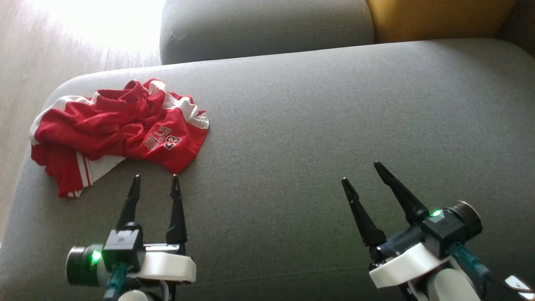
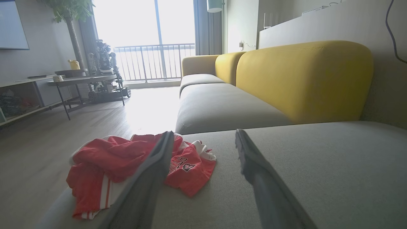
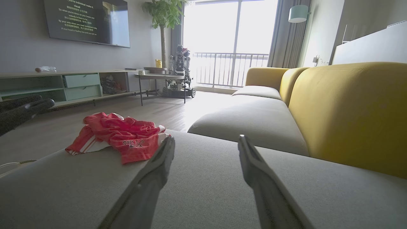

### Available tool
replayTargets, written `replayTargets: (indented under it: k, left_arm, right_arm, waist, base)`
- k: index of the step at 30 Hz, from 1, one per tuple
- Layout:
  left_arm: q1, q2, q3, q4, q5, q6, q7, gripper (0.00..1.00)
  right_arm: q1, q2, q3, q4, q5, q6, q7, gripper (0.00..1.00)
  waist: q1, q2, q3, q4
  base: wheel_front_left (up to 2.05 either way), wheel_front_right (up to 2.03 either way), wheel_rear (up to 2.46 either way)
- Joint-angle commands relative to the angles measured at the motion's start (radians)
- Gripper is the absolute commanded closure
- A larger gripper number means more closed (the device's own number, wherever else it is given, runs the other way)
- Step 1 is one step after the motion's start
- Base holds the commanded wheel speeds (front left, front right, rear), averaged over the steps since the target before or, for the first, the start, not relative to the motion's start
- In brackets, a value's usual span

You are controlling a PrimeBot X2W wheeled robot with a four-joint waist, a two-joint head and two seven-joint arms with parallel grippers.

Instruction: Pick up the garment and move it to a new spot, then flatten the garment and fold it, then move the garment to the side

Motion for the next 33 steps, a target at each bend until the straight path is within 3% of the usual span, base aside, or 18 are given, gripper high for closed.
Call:
replayTargets:
  k: [1, 23, 33]
  left_arm:
    - [-0.036, 0.007, 0.033, -0.039, 0.005, 0.003, -0.012, 0.0]
    - [-0.049, 0.006, 0.052, -0.041, -0.071, -0.003, -0.012, 0.0]
    - [-0.183, 0.006, 0.075, -0.018, -0.093, -0.049, -0.012, 0.0]
  right_arm:
    - [-0.043, -0.011, 0.016, -0.032, 0.0, 0.0, -0.01, 0.0]
    - [-0.043, -0.011, -0.151, -0.023, 0.011, 0.0, -0.01, 0.0]
    - [-0.078, -0.011, -0.167, -0.052, 0.009, 0.0, -0.01, 0.0]
  waist:
    - [0.0, 0.0, 0.0, 0.0]
    - [0.0, 0.0, 0.055, 0.013]
    - [0.0, 0.0, 0.153, 0.019]
  base:
    - [0.0, 0.0, 0.0]
    - [0.0, 0.0, 0.0]
    - [0.0, 0.0, 0.0]
